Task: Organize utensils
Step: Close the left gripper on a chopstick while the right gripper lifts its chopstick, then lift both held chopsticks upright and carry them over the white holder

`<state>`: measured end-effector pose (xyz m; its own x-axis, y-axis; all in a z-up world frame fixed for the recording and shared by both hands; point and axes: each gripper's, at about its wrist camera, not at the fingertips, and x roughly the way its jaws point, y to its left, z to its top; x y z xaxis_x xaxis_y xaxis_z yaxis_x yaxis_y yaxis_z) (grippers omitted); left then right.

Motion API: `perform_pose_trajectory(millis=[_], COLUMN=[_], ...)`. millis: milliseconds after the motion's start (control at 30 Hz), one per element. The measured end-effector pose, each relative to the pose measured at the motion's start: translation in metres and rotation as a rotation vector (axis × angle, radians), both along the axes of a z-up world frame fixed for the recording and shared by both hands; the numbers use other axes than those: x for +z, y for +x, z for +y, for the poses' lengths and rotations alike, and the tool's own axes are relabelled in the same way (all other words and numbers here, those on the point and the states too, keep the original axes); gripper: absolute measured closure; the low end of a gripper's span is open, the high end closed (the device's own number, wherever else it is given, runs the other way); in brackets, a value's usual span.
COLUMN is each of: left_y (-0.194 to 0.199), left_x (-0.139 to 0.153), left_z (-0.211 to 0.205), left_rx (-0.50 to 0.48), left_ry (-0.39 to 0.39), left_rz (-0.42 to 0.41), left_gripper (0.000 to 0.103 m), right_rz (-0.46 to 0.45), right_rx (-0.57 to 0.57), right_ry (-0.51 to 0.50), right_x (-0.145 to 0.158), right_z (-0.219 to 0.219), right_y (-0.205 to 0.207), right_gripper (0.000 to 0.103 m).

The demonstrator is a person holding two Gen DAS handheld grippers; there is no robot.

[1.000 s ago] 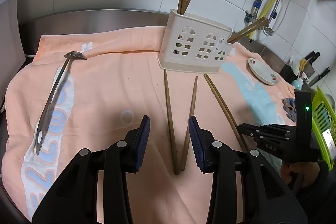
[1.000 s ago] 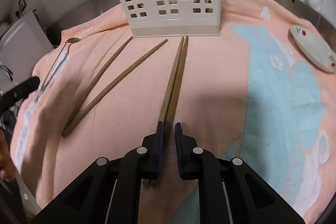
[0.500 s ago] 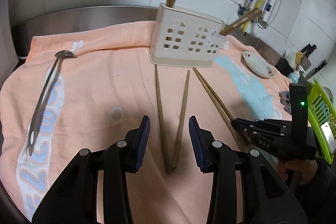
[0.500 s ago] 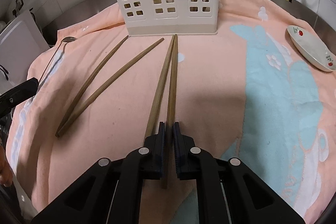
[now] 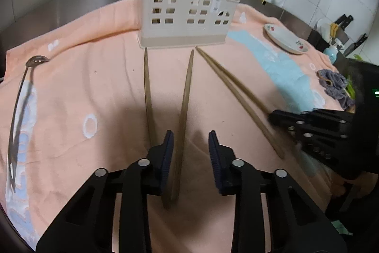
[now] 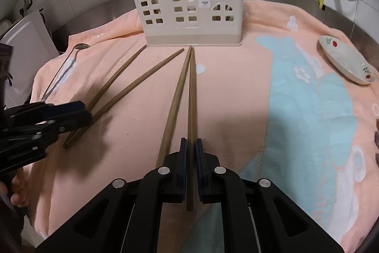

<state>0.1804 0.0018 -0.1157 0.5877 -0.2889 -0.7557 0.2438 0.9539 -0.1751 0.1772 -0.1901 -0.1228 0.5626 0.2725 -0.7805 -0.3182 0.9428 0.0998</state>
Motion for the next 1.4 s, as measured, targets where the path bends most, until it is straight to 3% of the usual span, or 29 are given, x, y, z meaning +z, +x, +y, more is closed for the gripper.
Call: perform_pose_trajectory(millis=[367,567,667,1000,1400], left_y=[0.012,0.009,0.008,-0.003,0.009], left_x=[-0.016,-0.016,-0.012,0.047,0.098], left_z=[-0.006,-0.013,-0.016,0.000,0.011], left_rx=[0.015,0.037,0.044,0.055,0.065], left_ry=[0.038,0.116,0.128,0.034,-0.028], left_rz=[0.030,0.004,-0.007,-0.137,-0.213], left_gripper=[0.082,0.095,0.097,0.098,0.098], right_rz=[-0.142,-0.214,-0.235,-0.324,-0.345], right_rx=[0.015,0.023,0.030,0.052,0.063], right_ry=[0.002,0.012,0.030,0.056,0.067], right_x=[0.044,0.071,0.085,0.137,0.161], right_z=[-0.009,-0.012,-0.013,-0.023,-0.030], right_y=[-0.013,-0.017,-0.016,-0.010,-0.004], right_gripper=[0.096,0.096,0.096,0.096,0.096])
